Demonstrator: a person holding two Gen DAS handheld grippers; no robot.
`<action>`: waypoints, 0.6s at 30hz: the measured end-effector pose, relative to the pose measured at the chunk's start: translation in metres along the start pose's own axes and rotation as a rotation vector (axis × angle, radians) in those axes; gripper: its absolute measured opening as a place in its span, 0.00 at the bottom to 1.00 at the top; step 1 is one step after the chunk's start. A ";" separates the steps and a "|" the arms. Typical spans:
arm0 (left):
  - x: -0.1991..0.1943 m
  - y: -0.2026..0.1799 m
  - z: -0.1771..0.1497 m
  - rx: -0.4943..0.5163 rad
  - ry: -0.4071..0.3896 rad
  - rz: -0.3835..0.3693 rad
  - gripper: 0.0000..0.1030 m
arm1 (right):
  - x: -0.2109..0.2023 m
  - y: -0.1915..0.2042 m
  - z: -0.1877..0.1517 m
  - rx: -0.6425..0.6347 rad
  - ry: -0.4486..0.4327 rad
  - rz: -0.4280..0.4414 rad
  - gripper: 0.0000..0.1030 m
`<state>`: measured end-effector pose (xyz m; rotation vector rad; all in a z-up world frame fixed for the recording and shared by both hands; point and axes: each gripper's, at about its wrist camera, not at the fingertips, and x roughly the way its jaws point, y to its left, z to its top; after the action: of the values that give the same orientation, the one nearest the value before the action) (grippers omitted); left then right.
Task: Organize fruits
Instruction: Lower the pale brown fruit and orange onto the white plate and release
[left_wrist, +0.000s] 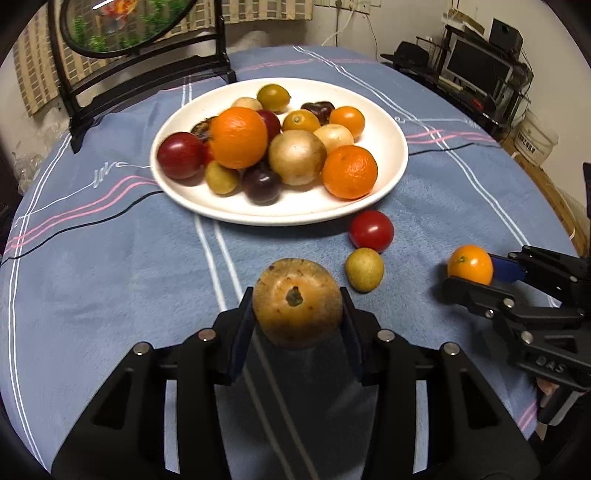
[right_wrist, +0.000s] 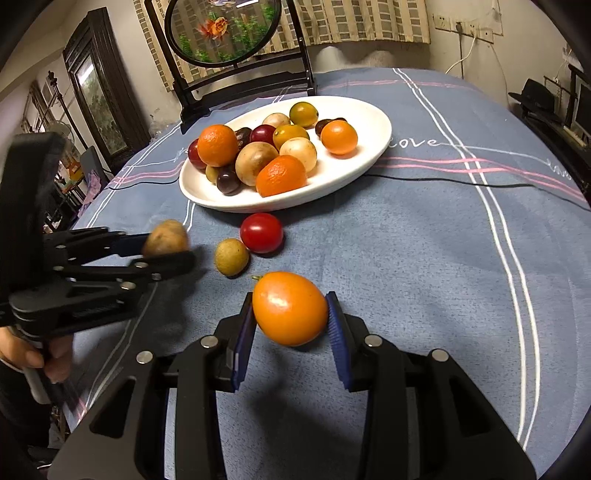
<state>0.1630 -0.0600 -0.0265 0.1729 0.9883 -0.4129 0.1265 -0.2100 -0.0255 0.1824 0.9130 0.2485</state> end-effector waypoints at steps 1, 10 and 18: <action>-0.005 0.000 0.000 -0.001 -0.009 0.000 0.43 | -0.001 0.000 0.001 -0.005 -0.003 -0.006 0.37; -0.049 0.000 0.033 0.018 -0.141 0.026 0.43 | -0.026 0.006 0.033 -0.071 -0.106 -0.056 0.37; -0.030 0.031 0.094 -0.089 -0.161 0.033 0.43 | -0.014 0.015 0.094 -0.111 -0.192 -0.072 0.37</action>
<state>0.2340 -0.0542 0.0479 0.0746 0.8428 -0.3466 0.1918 -0.2041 0.0454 0.0692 0.7116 0.2104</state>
